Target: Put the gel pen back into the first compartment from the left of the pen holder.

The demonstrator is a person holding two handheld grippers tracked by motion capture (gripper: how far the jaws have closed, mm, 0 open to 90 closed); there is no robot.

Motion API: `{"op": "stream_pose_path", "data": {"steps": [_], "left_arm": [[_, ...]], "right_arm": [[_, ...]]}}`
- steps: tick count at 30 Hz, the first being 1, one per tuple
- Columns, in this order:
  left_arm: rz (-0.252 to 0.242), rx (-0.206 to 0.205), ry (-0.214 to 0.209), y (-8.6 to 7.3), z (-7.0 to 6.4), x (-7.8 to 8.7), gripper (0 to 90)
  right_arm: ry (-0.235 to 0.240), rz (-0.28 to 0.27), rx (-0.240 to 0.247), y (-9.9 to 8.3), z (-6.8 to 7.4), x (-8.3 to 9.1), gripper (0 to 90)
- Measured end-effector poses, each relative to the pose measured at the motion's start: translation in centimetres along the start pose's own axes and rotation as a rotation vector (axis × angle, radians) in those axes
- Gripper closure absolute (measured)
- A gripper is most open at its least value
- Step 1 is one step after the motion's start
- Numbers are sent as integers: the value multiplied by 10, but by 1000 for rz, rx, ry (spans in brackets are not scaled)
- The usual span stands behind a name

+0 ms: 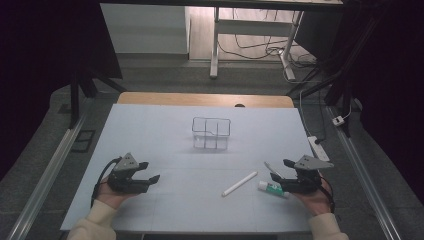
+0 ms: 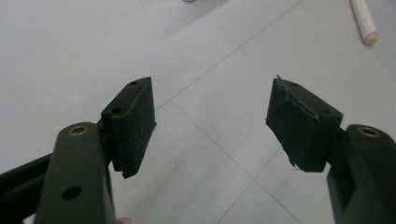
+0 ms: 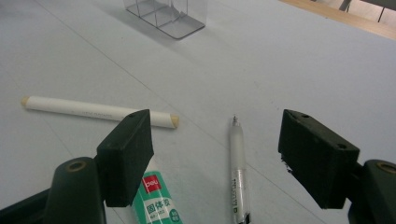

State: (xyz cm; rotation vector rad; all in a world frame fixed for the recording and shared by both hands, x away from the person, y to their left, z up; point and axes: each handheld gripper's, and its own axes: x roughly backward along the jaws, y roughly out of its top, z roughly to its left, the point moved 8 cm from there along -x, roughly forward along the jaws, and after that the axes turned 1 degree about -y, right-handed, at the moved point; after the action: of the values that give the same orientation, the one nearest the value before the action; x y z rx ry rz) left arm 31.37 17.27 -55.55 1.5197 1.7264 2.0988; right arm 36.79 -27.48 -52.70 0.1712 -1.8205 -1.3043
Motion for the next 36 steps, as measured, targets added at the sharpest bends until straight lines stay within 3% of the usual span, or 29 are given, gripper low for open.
{"op": "stream_pose_path", "data": {"steps": [10,14,25,32,36], "left_arm": [[14,-9,8,-3,1,-2,319],[16,-6,10,-3,3,-3,316],[14,-9,-1,-1,3,-6,315],[12,-5,2,-1,3,-4,313],[13,1,10,-3,2,-2,312]], "right_arm": [[-8,43,-2,9,-4,-6,290],[-7,86,6,14,-9,-10,299],[-16,209,-36,24,-20,-24,319],[-12,319,-20,30,-25,-36,337],[-11,354,-7,26,-26,-43,346]]}}
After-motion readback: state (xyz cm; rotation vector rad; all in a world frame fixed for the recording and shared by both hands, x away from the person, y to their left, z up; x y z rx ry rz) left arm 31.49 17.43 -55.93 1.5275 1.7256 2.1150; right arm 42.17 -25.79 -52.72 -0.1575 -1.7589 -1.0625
